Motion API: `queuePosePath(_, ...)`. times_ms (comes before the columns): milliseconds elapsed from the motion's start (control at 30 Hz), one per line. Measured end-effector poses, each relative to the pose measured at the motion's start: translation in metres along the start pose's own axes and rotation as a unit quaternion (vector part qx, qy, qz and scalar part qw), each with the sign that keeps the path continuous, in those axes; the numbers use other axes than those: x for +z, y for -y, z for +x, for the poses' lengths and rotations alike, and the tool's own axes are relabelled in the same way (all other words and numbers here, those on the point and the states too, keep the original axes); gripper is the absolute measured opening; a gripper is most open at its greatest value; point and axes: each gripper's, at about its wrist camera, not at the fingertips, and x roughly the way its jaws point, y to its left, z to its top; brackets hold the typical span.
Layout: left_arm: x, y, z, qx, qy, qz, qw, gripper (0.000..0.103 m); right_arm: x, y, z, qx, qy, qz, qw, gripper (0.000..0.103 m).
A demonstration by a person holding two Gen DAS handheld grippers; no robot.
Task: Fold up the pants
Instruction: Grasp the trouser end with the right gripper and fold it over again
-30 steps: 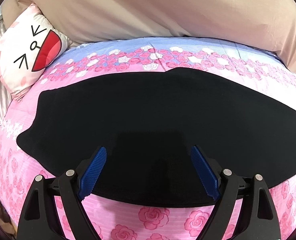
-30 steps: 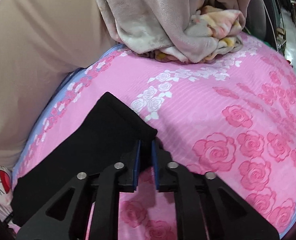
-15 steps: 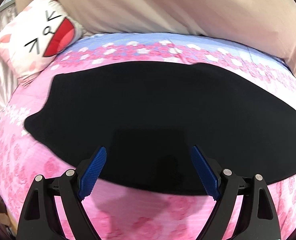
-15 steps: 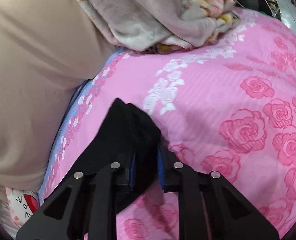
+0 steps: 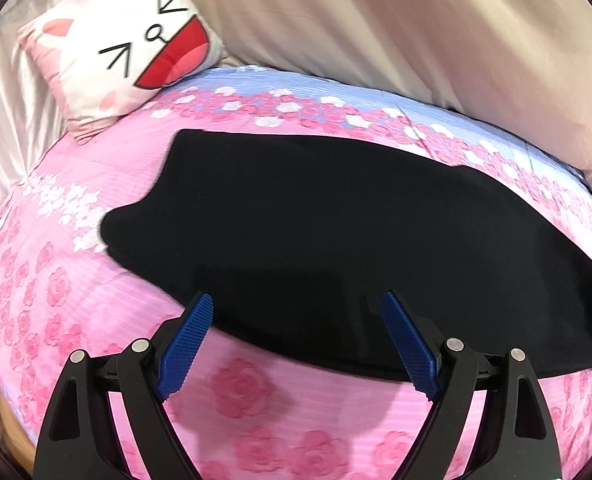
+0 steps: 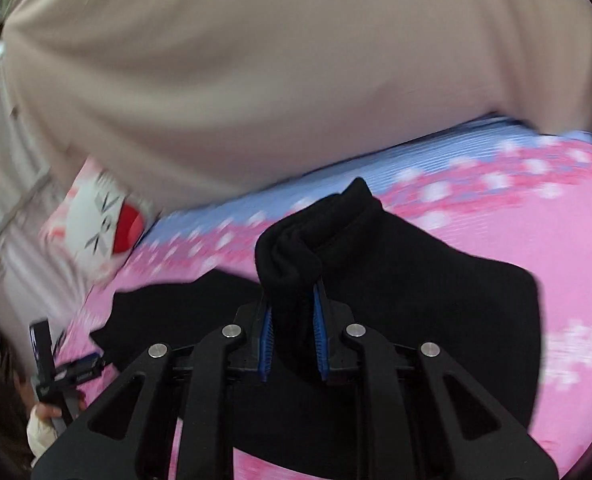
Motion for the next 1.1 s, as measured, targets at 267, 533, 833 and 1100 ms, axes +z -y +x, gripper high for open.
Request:
queuePosePath(267, -0.001, -0.05, -0.003, 0.001, 0.002, -0.038, 0.9993, 0.085, -0.052, -0.092, 0.113, 0.026, -0.121, -0.098, 0.987, 0.016)
queuePosePath(533, -0.003, -0.074, 0.012, -0.009, -0.012, -0.064, 0.9978, 0.085, -0.062, -0.11, 0.118, -0.001, -0.13, -0.135, 0.982, 0.016)
queuePosePath(833, -0.003, -0.054, 0.013, -0.036, -0.013, -0.04, 0.9985, 0.085, -0.078, -0.136, 0.105, 0.07, -0.142, -0.136, 0.978, 0.067)
queuePosePath(1100, -0.003, -0.062, 0.003, -0.028, -0.001, -0.035, 0.999, 0.085, -0.033, -0.029, -0.008, -0.076, 0.015, 0.002, 0.997, 0.034)
